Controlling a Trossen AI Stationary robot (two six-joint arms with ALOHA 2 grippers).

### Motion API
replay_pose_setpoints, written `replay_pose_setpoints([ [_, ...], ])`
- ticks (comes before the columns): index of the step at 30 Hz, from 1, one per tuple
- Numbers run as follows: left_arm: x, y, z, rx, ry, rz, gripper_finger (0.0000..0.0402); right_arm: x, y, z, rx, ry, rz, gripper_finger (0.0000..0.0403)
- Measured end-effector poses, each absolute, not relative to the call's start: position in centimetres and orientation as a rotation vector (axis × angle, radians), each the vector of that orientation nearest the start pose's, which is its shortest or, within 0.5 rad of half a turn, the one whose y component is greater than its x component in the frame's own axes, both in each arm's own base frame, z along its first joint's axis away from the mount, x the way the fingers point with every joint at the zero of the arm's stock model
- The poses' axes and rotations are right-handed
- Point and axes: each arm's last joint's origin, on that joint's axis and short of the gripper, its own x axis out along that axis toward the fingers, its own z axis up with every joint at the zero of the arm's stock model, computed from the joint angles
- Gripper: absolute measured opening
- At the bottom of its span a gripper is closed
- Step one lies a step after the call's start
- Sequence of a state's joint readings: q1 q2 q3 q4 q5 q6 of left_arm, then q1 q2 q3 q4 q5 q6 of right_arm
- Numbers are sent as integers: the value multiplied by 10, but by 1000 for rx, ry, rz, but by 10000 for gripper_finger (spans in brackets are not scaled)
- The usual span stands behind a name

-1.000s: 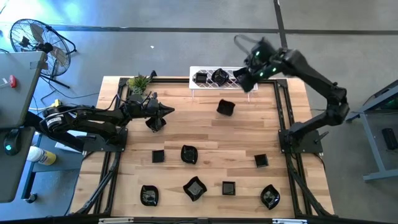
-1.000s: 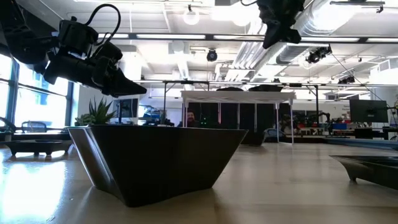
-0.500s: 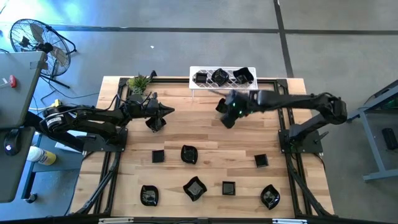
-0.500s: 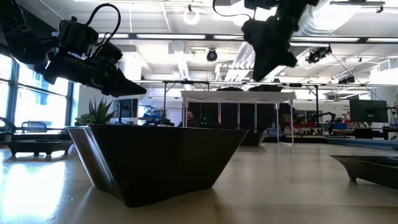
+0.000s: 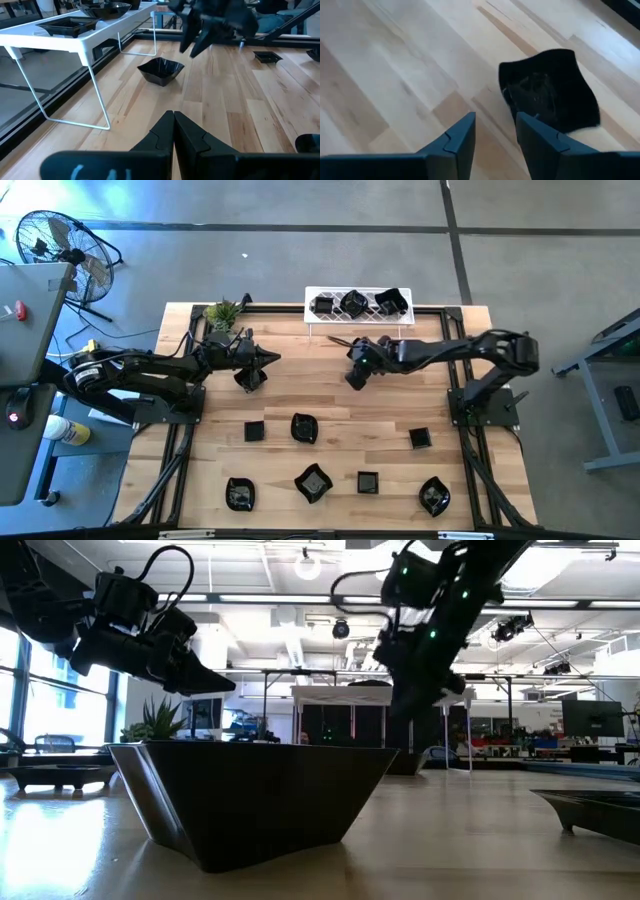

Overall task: Pick & Place Mini shaped plates
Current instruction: Stack the distorted square plate on top of the distorted square plate on the shelf

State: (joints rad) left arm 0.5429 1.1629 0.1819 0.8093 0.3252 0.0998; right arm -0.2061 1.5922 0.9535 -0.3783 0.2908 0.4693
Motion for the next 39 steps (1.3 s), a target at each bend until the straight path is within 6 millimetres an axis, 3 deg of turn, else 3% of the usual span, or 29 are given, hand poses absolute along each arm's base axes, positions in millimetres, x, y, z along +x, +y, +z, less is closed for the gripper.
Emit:
replay_pose_setpoints([
  [8,172,93,159,26,167,209,4,305,-83,170,299,960,-698,151],
  [16,172,93,159,25,168,208,4,309,-84,153,215,1028,-670,130],
  [24,172,93,159,25,168,207,4,309,-91,143,195,1063,-676,93],
  [35,172,93,159,25,168,205,4,309,-92,145,157,1070,-648,8],
  [39,172,93,159,24,171,204,4,310,-90,146,158,1067,-636,8],
])
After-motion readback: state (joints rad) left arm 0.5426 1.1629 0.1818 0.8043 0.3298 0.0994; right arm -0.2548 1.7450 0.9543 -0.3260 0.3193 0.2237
